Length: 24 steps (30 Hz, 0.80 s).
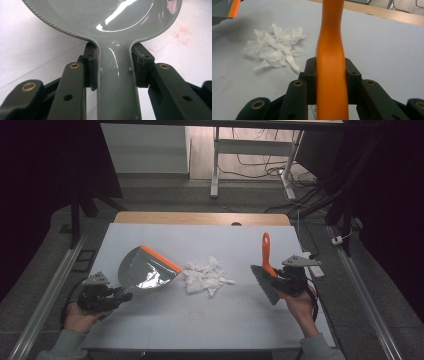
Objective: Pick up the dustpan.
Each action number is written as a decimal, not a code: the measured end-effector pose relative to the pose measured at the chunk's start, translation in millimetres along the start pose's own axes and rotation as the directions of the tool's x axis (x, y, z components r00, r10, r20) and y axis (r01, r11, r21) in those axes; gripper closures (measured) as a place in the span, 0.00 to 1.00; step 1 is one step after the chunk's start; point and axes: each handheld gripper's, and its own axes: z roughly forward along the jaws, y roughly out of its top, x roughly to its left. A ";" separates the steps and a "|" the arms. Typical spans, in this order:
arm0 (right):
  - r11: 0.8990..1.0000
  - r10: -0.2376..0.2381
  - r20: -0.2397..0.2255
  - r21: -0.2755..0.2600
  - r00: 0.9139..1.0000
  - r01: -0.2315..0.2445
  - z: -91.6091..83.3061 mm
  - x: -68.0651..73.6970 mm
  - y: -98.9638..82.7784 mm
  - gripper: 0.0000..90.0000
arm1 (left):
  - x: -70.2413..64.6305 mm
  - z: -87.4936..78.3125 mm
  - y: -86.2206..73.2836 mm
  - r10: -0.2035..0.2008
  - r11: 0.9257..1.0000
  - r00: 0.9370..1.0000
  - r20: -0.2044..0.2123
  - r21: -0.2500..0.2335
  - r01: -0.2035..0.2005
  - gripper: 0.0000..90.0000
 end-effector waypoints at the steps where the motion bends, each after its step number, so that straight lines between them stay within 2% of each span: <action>1: 1.000 -0.007 -0.002 0.002 1.000 0.007 3.8 0.3 2.6 0.78 | -0.1 0.1 -0.6 0.002 1.000 1.000 0.002 0.002 -0.002 0.68; 10: 1.000 -0.022 -0.011 0.005 1.000 0.022 12.9 4.5 8.9 0.78 | -9.6 -1.3 -1.3 0.061 0.998 0.997 0.042 0.025 -0.062 0.68; 15: 0.999 -0.031 -0.013 0.007 0.999 0.031 16.6 7.9 11.9 0.78 | -12.8 -1.7 -4.8 0.072 0.996 0.996 0.048 0.039 -0.074 0.68; 19: 0.999 -0.035 -0.017 0.005 0.999 0.035 19.4 9.5 15.4 0.78 | -14.3 -6.9 -10.9 0.086 0.996 0.995 0.050 0.033 -0.088 0.68; 24: 0.999 -0.034 -0.017 0.004 0.999 0.034 22.8 10.2 20.0 0.78 | -15.8 -8.0 -17.6 0.106 0.993 0.992 0.071 0.053 -0.110 0.68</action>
